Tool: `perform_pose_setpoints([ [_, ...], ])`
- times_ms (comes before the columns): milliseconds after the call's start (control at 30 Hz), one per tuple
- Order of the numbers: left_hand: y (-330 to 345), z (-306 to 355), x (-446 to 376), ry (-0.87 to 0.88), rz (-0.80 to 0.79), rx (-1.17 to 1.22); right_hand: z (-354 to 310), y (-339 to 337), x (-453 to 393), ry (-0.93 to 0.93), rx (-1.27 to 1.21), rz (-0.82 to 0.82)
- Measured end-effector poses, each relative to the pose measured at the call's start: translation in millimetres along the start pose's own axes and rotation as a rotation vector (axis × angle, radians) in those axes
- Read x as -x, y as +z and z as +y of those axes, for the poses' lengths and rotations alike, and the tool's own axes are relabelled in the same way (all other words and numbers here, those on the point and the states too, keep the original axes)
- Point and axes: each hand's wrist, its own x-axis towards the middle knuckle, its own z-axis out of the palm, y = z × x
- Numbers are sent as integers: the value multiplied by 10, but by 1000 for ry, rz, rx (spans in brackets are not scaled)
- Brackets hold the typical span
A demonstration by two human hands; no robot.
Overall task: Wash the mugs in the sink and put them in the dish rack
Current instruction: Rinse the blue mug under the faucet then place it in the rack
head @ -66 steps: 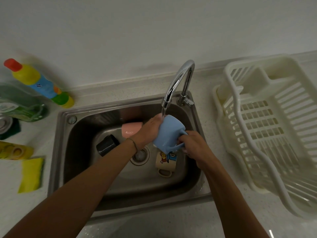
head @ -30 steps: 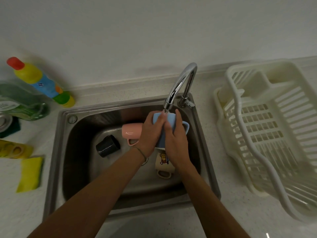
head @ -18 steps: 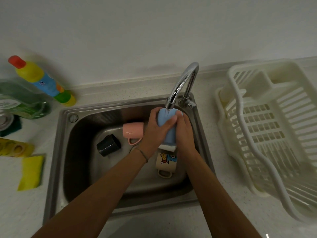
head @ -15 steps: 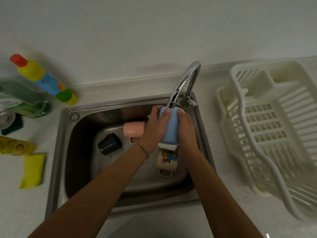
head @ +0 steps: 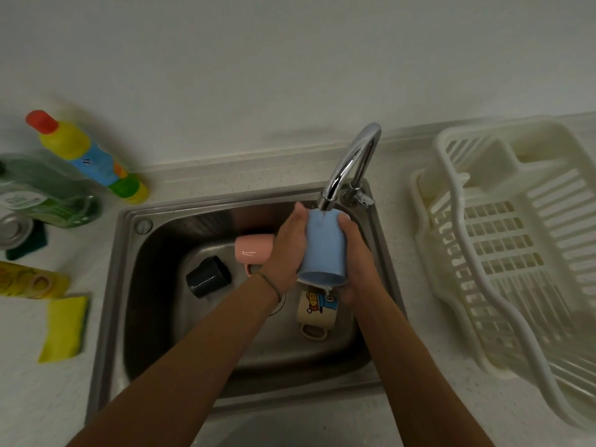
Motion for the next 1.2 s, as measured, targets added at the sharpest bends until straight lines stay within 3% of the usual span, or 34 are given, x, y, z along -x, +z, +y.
perform_pose_setpoints([
  [100, 56, -31, 59, -9, -30, 3, -5, -41, 12, 28, -75, -35],
  [200, 89, -84, 90, 149, -90, -263, -26, -88, 42, 84, -192, -73],
  [433, 36, 30, 87, 24, -28, -48, 5, -87, 89, 64, -189, -132],
  [667, 107, -134, 116, 181, -77, -270, 24, -136, 46, 115, -249, -132],
  [933, 54, 73, 124, -152, -68, 79, 7, -115, 120, 73, -248, -213],
  [1067, 56, -59, 200, -73, -57, 51, 32, -84, 102, 11, -64, -123],
  [1200, -1, -30, 153, 12, -64, -26, -86, -23, 168, -218, 336, 69],
])
